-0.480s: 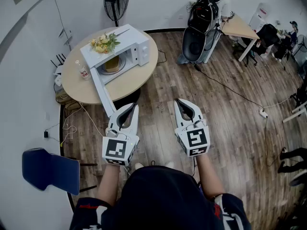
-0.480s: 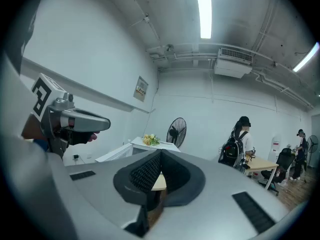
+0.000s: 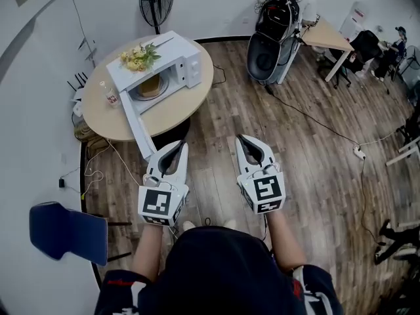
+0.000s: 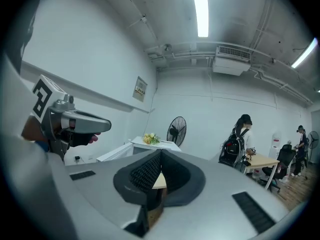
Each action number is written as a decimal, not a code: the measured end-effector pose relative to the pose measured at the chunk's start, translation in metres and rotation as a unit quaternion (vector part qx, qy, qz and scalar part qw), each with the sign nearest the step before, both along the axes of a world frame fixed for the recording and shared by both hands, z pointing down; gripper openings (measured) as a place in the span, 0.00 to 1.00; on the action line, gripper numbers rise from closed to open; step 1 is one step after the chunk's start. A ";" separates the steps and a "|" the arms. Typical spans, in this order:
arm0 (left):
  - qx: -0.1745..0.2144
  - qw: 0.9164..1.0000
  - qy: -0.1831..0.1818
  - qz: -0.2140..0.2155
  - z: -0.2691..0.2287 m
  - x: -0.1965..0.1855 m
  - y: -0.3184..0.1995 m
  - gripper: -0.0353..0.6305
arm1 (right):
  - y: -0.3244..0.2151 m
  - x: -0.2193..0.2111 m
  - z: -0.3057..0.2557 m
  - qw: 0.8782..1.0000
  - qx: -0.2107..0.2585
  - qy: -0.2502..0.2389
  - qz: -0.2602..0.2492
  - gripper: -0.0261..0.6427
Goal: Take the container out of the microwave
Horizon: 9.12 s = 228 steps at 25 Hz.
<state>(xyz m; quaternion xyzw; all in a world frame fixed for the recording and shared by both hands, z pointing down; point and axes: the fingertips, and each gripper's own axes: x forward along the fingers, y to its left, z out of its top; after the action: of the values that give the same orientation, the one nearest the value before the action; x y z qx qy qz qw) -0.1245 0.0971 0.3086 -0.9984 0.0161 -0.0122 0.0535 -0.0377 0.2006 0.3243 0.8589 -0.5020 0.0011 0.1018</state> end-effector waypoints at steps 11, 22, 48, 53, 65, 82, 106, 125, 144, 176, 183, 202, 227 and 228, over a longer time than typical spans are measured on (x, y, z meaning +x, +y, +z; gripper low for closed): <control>-0.015 1.000 -0.009 -0.013 0.014 0.017 0.045 0.07 | 0.043 0.015 0.015 1.000 -0.003 -0.016 -0.018 0.05; -0.008 0.999 -0.024 -0.034 0.031 0.024 0.098 0.07 | 0.093 0.031 0.036 0.999 -0.005 -0.029 -0.032 0.05; -0.009 0.998 -0.020 -0.056 0.030 0.087 0.065 0.07 | 0.072 0.094 0.038 0.998 0.008 -0.029 -0.047 0.05; -0.010 0.998 -0.019 -0.066 0.029 0.112 0.026 0.07 | 0.025 0.123 0.040 0.998 0.003 -0.034 -0.061 0.05; -0.027 0.995 -0.046 -0.082 0.045 0.168 -0.088 0.07 | -0.102 0.176 0.052 0.994 -0.018 -0.053 -0.094 0.05; -0.088 0.991 -0.053 -0.087 0.074 0.213 -0.211 0.07 | -0.238 0.210 0.065 0.990 -0.065 -0.039 -0.119 0.05; -0.110 0.947 -0.102 -0.283 0.116 0.242 -0.302 0.07 | -0.391 0.236 0.107 0.908 -0.118 -0.033 -0.400 0.05; -0.152 0.874 -0.124 -0.444 0.154 0.182 -0.304 0.07 | -0.431 0.178 0.178 0.791 -0.218 0.006 -0.572 0.05; -0.205 0.869 -0.157 -0.423 0.209 0.169 -0.304 0.07 | -0.487 0.168 0.272 0.748 -0.333 0.170 -0.548 0.05; -0.207 0.870 -0.181 -0.409 0.224 0.162 -0.304 0.07 | -0.534 0.172 0.339 0.713 -0.413 0.259 -0.503 0.13; -0.202 0.874 -0.178 -0.404 0.221 0.167 -0.306 0.07 | -0.522 0.169 0.338 0.700 -0.415 0.268 -0.515 0.10; -0.169 0.880 -0.165 -0.411 0.194 0.162 -0.296 0.07 | -0.444 0.147 0.304 0.662 -0.423 0.229 -0.575 0.08; -0.125 0.884 -0.150 -0.426 0.162 0.156 -0.274 0.07 | -0.338 0.155 0.257 0.664 -0.414 0.172 -0.599 0.08; -0.124 0.884 -0.149 -0.425 0.161 0.157 -0.274 0.07 | -0.337 0.155 0.255 0.665 -0.413 0.170 -0.599 0.08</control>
<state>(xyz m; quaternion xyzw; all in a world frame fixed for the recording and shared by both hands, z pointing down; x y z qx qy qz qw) 0.0325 -0.1767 0.4699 -0.8805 0.4294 -0.1844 -0.0794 0.1178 -0.1363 0.5796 0.2284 -0.8302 0.0013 0.5084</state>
